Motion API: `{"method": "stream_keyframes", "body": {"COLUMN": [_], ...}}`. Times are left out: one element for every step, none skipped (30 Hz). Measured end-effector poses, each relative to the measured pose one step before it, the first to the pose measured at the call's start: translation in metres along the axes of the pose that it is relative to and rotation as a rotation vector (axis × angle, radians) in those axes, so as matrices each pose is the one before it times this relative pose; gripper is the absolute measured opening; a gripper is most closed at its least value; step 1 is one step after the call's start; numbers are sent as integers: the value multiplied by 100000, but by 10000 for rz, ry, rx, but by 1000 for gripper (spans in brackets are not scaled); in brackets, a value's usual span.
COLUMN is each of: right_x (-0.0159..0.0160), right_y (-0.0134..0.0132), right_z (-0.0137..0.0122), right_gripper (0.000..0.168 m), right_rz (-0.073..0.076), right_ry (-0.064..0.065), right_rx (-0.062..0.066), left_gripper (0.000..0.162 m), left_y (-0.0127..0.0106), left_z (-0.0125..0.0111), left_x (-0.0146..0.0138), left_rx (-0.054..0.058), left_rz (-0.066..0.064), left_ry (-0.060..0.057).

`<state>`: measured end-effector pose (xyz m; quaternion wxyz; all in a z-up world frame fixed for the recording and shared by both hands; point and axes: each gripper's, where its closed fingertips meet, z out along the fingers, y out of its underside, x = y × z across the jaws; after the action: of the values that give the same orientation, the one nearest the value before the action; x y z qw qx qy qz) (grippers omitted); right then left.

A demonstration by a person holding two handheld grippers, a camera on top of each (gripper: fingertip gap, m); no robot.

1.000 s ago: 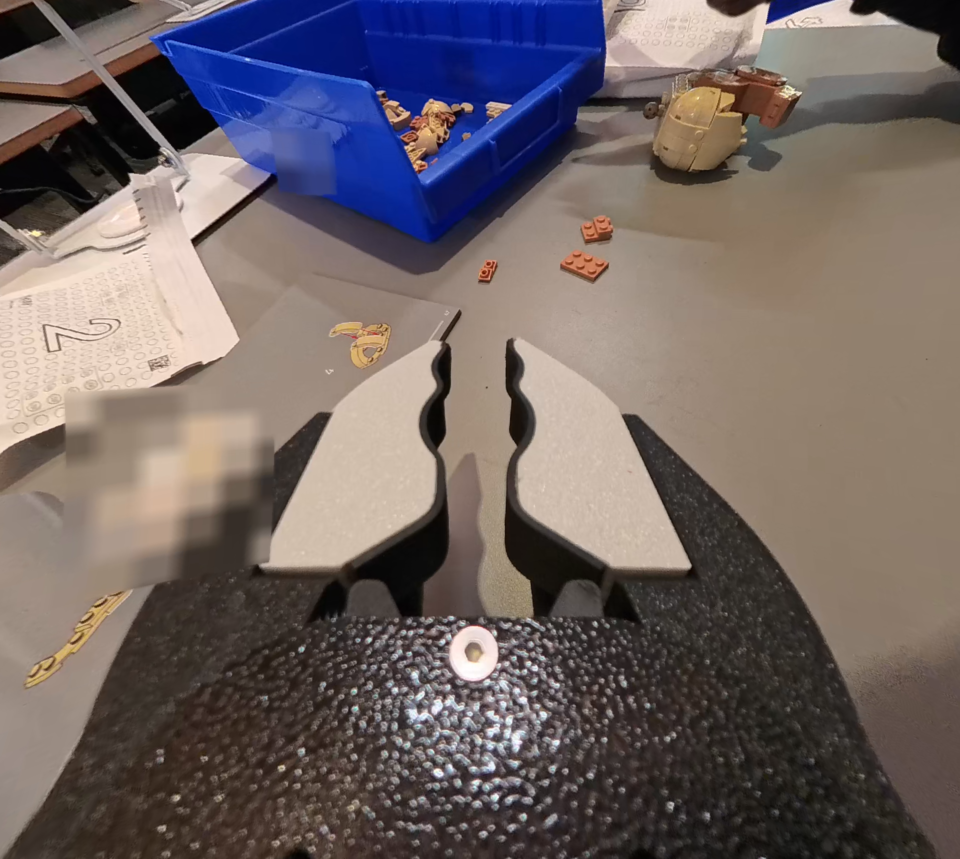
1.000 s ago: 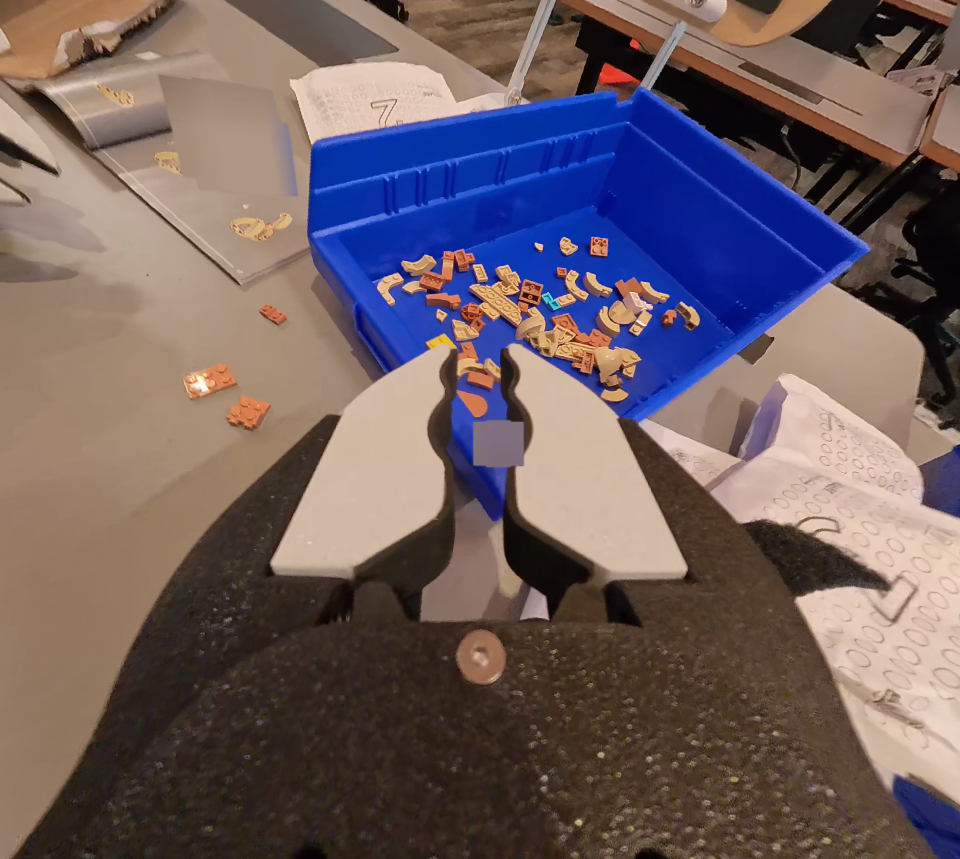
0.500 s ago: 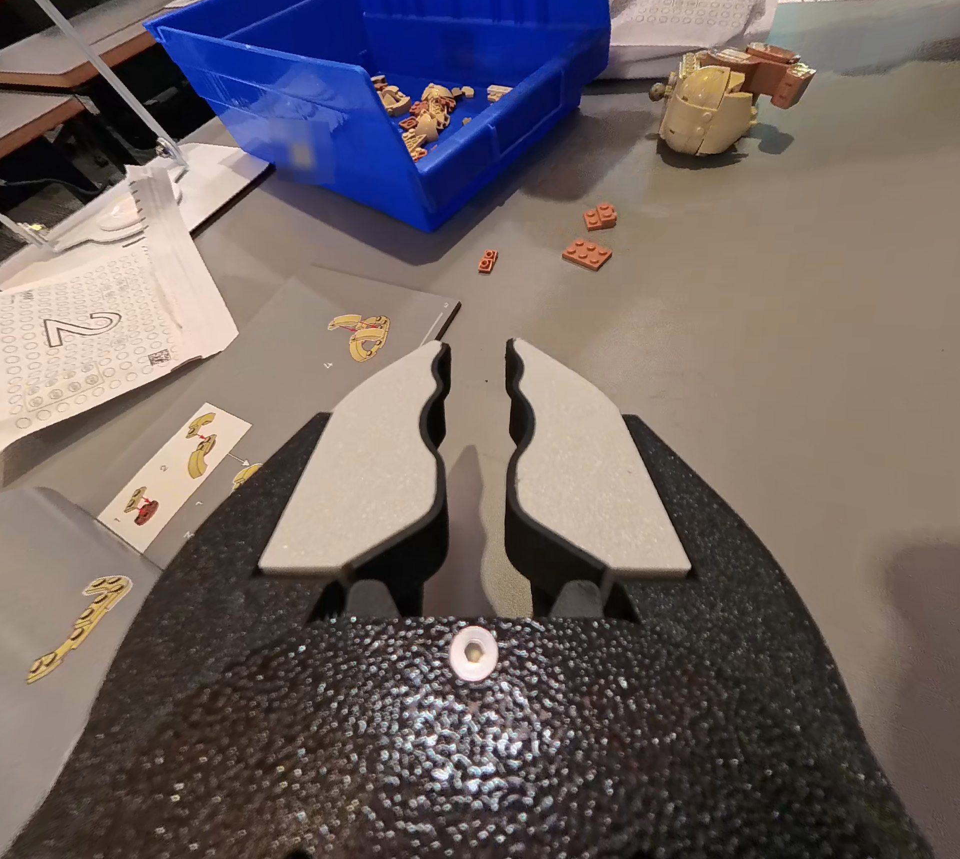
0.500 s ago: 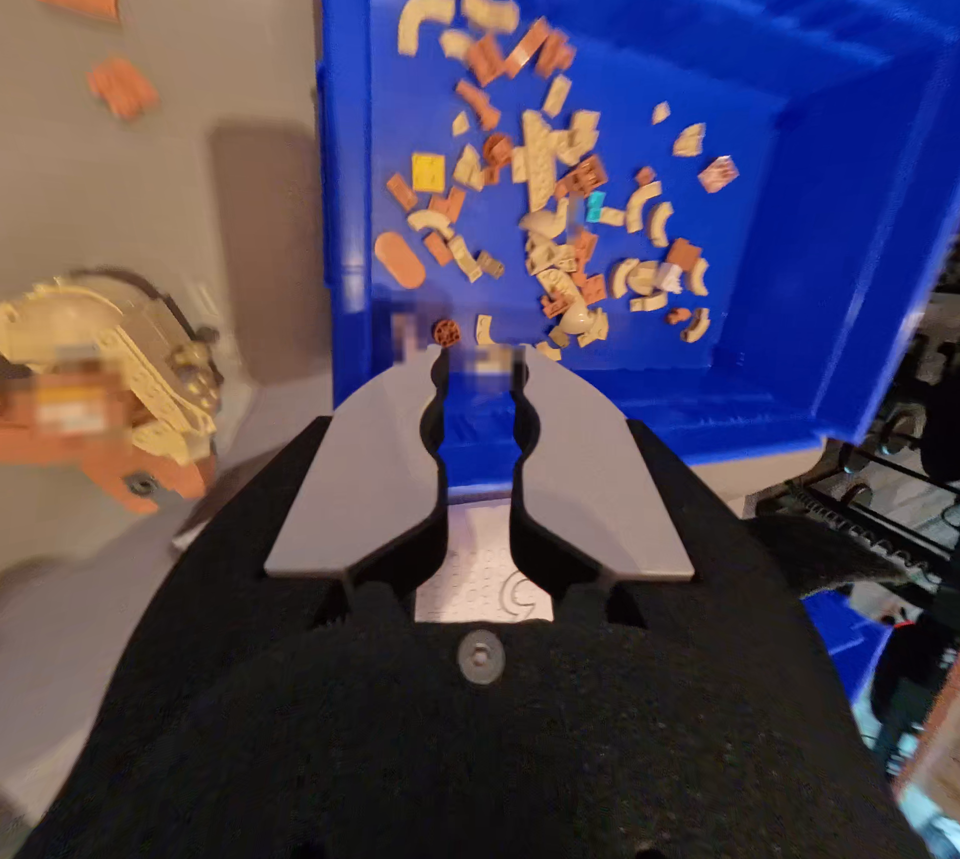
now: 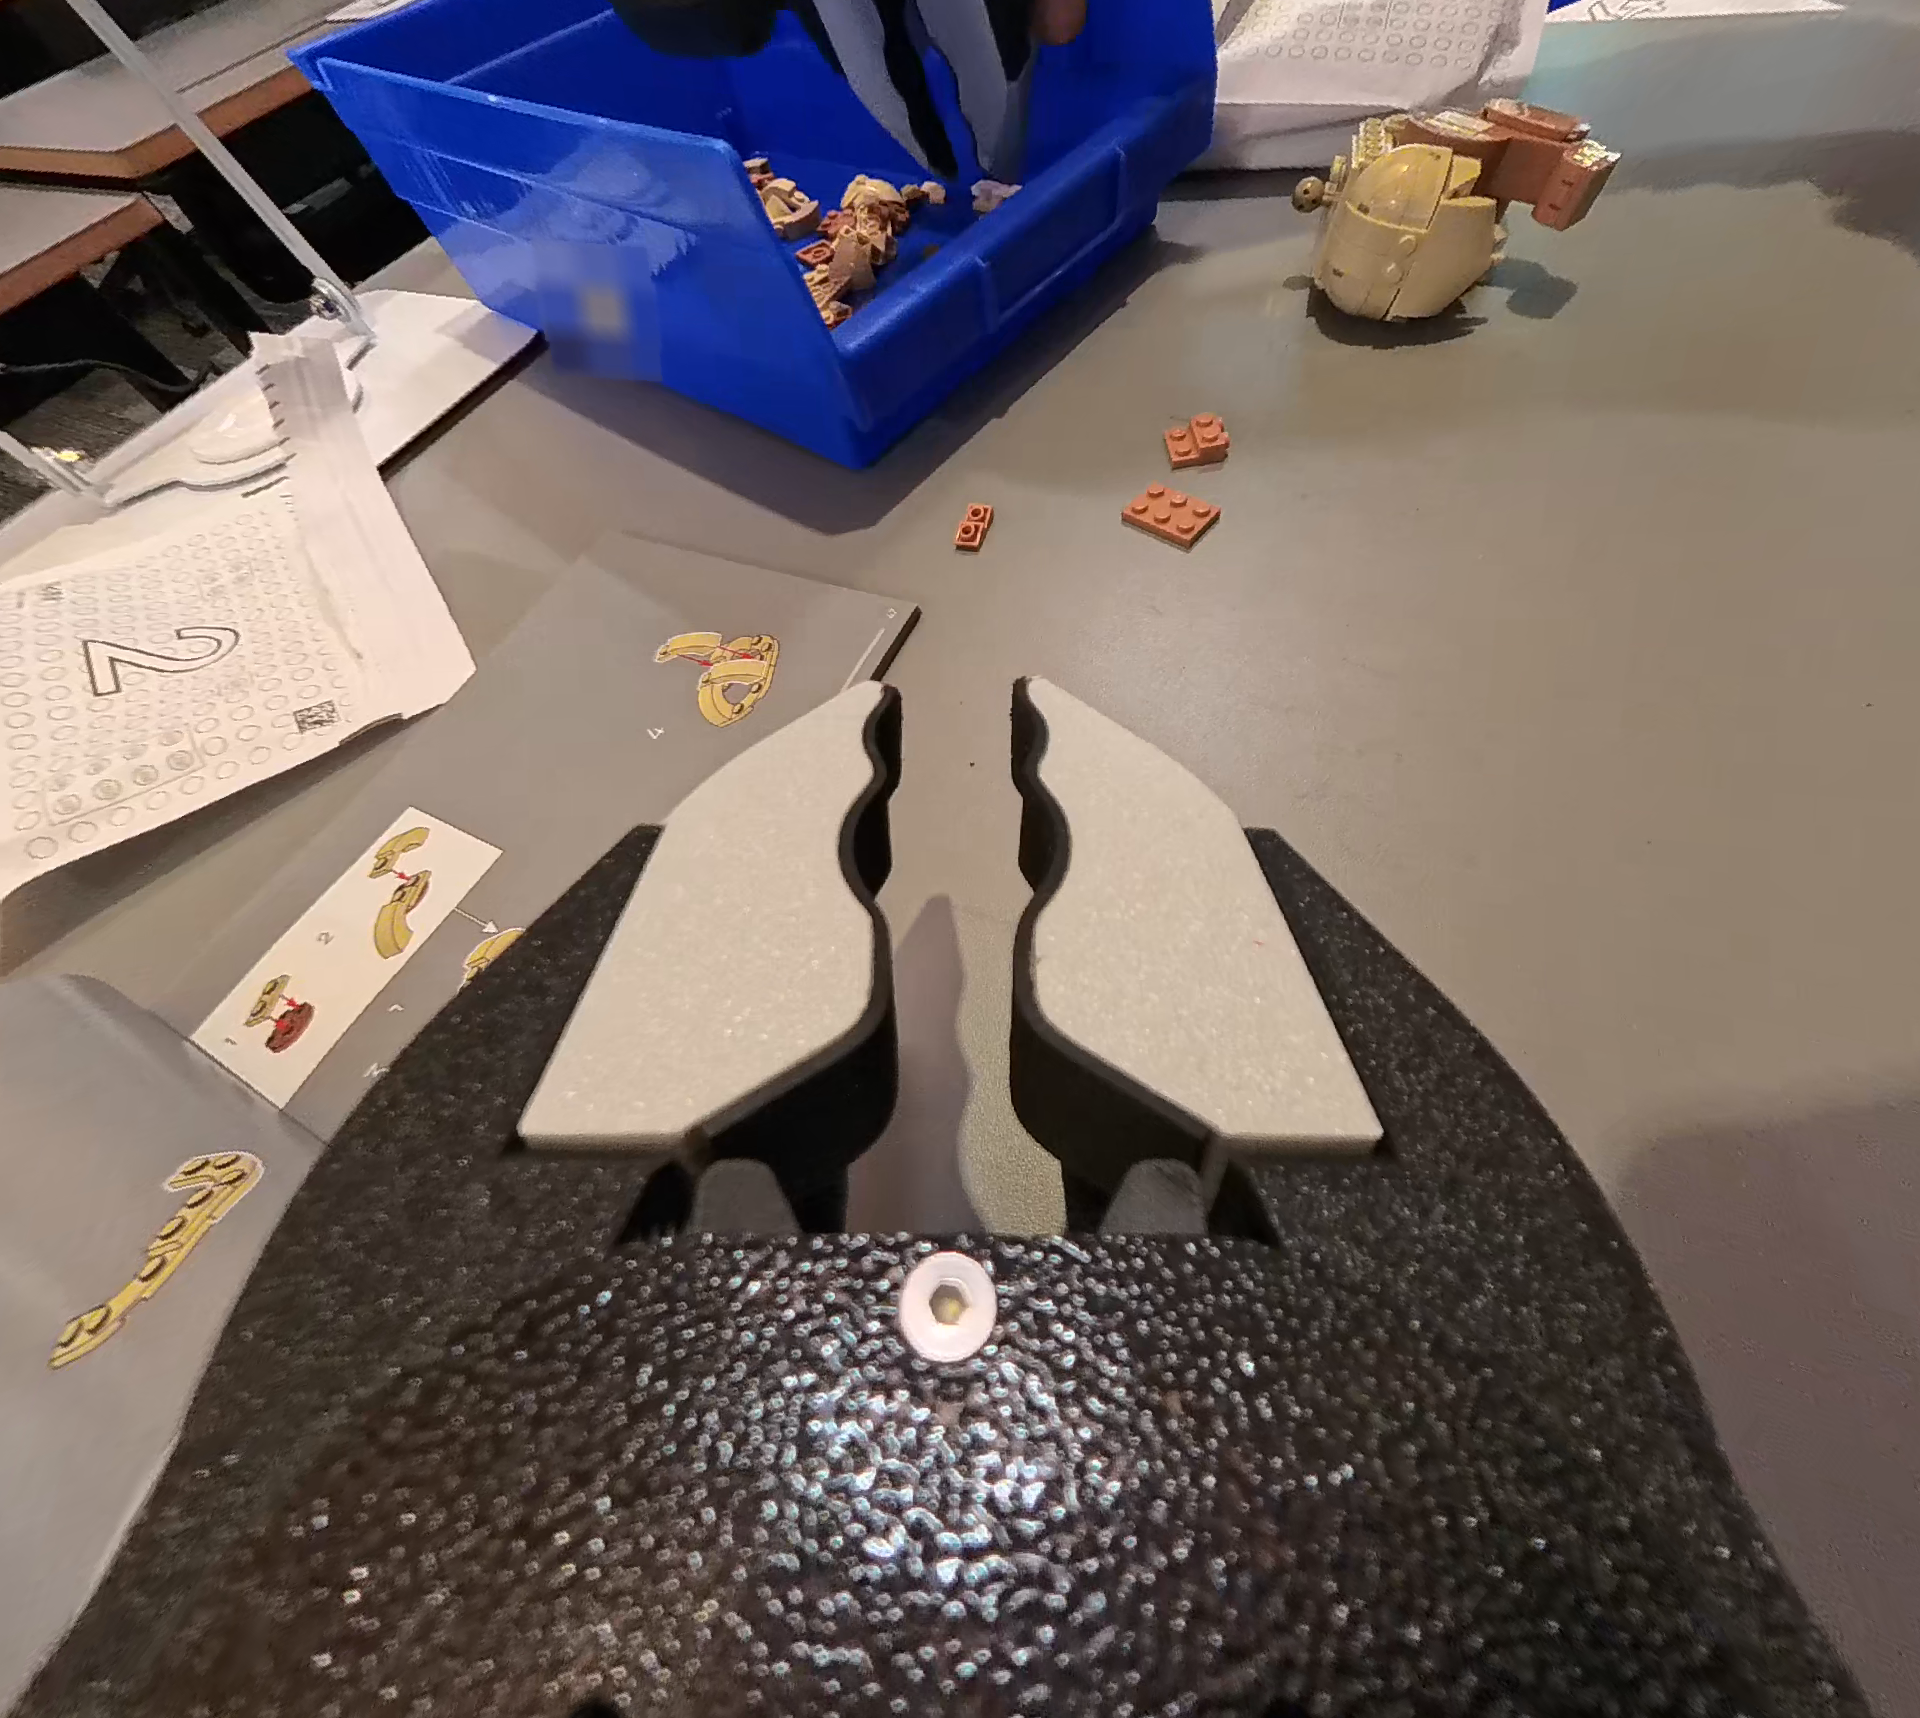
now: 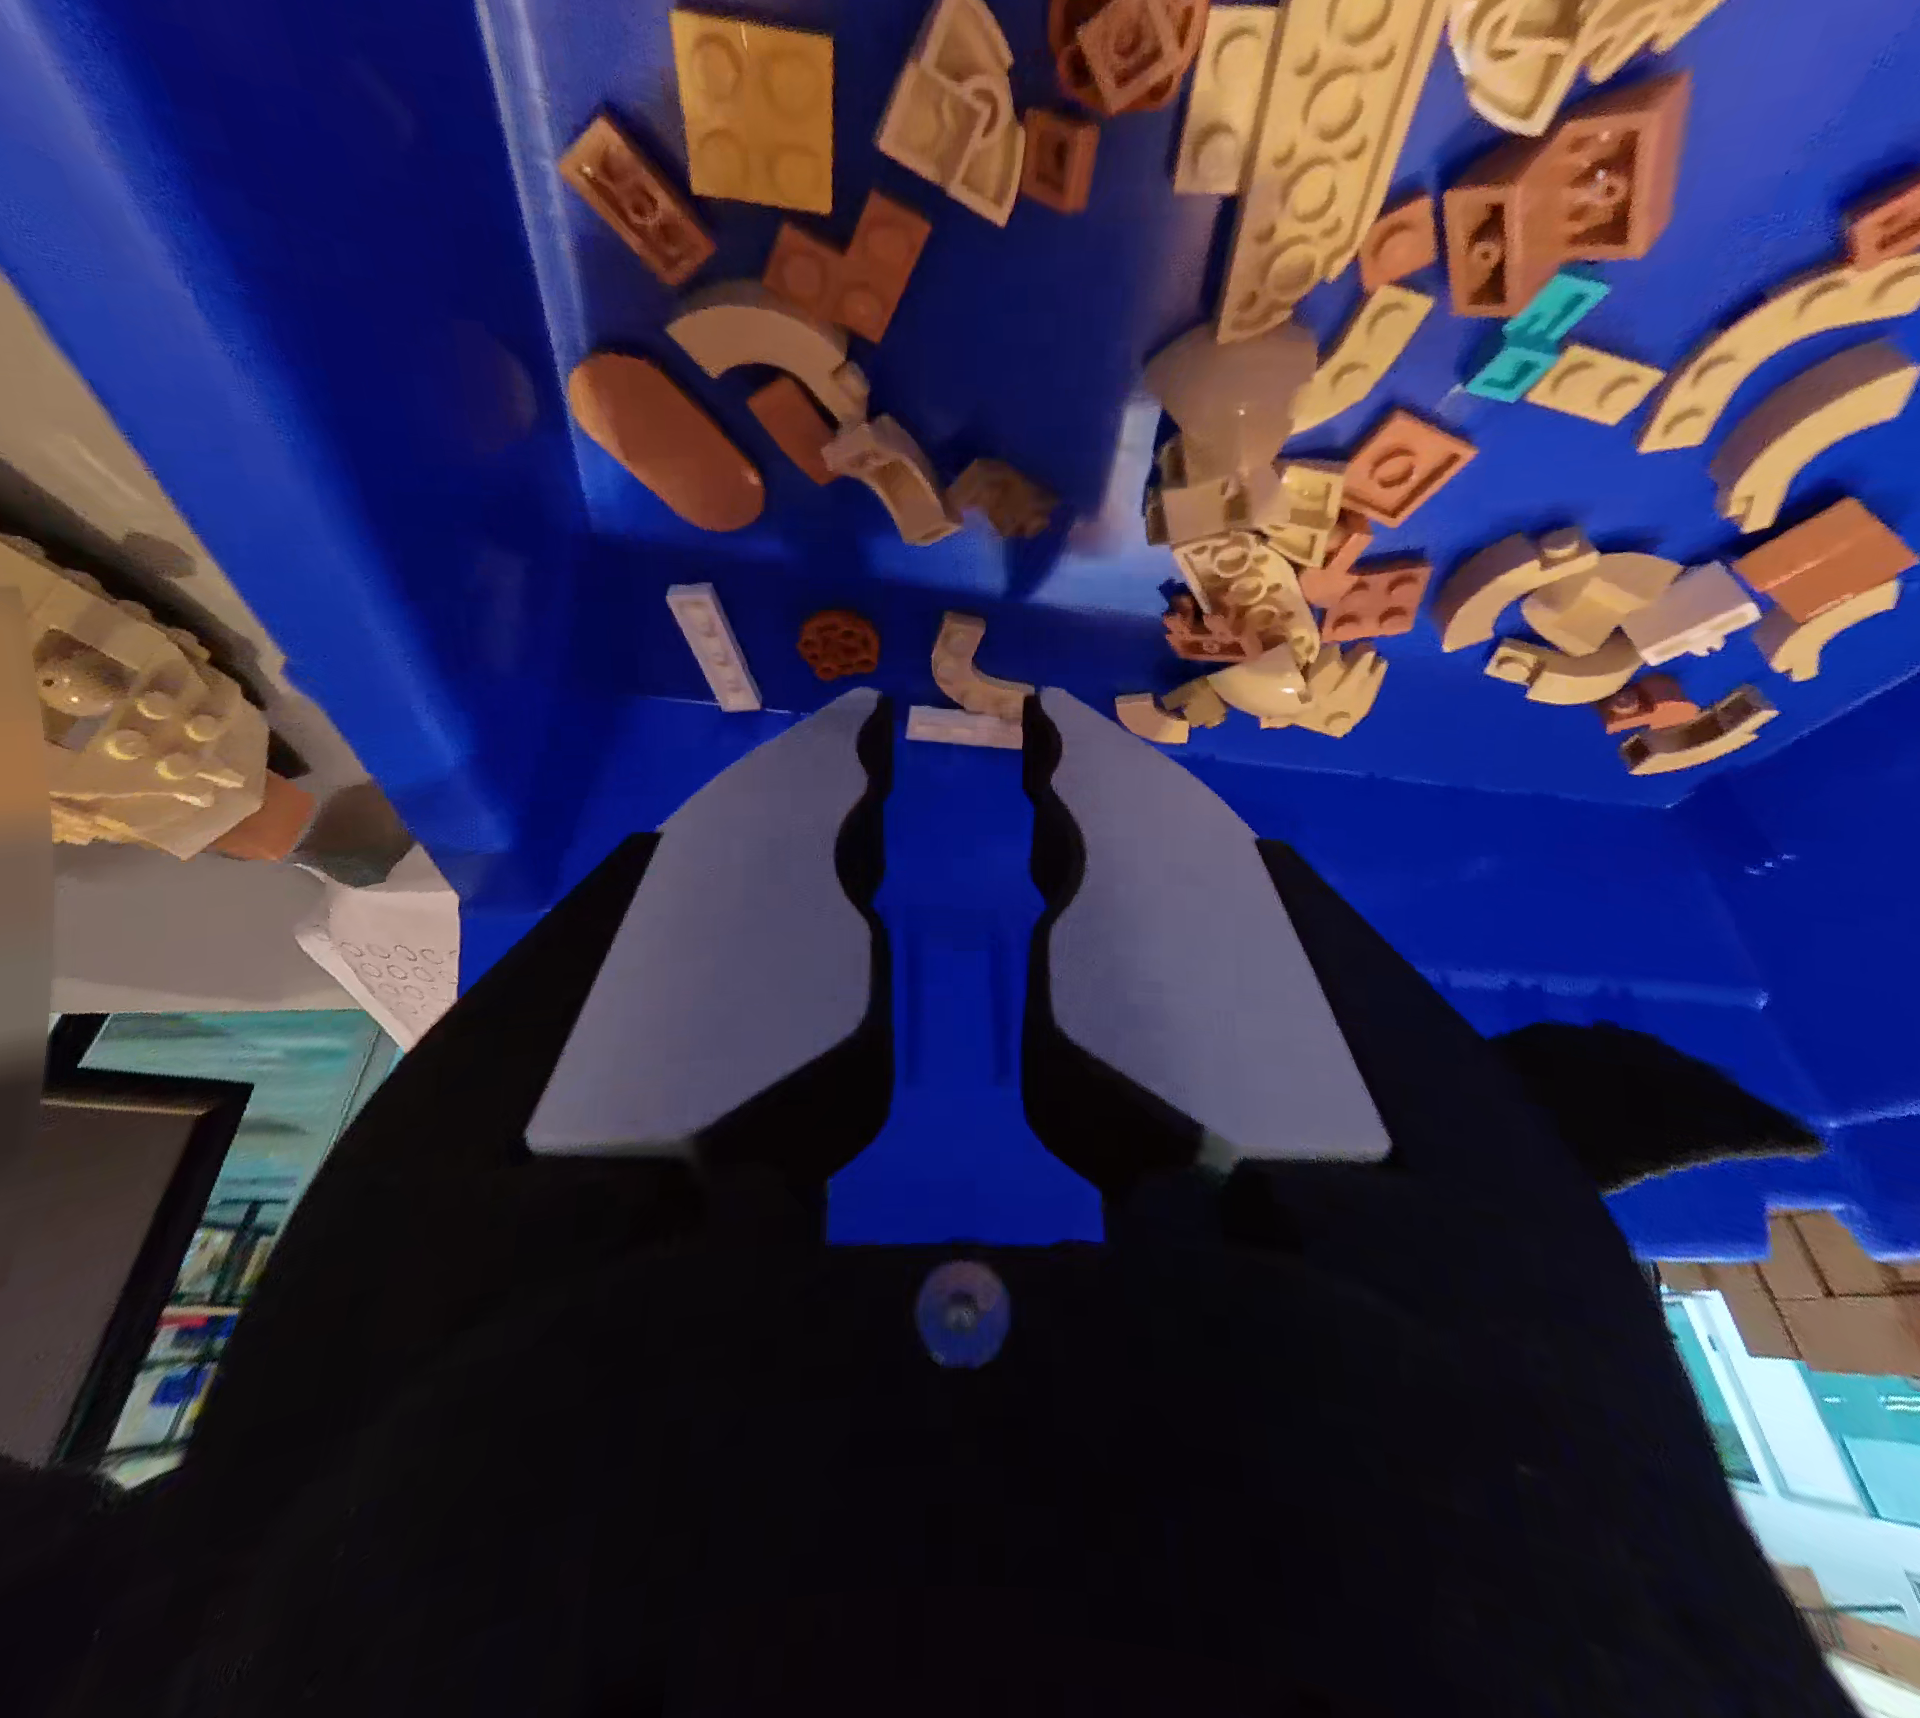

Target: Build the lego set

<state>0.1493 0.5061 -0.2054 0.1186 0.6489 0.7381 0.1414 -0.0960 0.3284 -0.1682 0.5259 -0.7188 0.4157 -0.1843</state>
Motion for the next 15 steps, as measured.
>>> {"method": "stream_keyframes", "body": {"right_x": [-88,-77,20,77,94,77,30,-15,63,48,56,82,-10,-41,14], "right_y": [-60,-54,-80,-45,21,24,19,44,-6,22,52,25,21,14,12], "right_z": [234,220,197,185,172,150,137,130,58,34,75,121,156,27,9], "right_gripper": [24,25,25,26,26,26,27,28,29,29,29,29,29,28,28], "right_rz": [47,57,62,82,106,108,85,51,59,83,75,50,42,52,59], "right_ry": [-92,-92,-24,3,10,-9,-41,-55,-9,-24,-22,8,-59,-80,-34], "right_rx": [-96,-66,-32,-27,-43,-28,-11,-16,22,-6,-44,-51,-64,-35,-14], "left_gripper": [20,20,20,20,20,20,20,20,20,20,20,20,20,20,20], "left_y": [-3,2,5,-2,5,6,13,-7,12,12,0,-5,3,-3,4], "left_z": [1,-1,-7,7,-3,7,1,8,2,6,-1,-9,1,1,-7], "left_x": [5,-2,-5,-7,-2,-2,9,10,6,14,1,16,13,-7,-4], "left_rx": [0,-2,-1,1,-4,-8,-5,0,-4,-7,-3,3,3,2,0], "left_rz": [6,0,-3,-3,-2,3,7,10,9,11,14,14,10,5,-3], "left_ry": [-4,-2,0,-1,-2,2,-1,-1,-2,1,-3,-3,-3,-3,0]}}
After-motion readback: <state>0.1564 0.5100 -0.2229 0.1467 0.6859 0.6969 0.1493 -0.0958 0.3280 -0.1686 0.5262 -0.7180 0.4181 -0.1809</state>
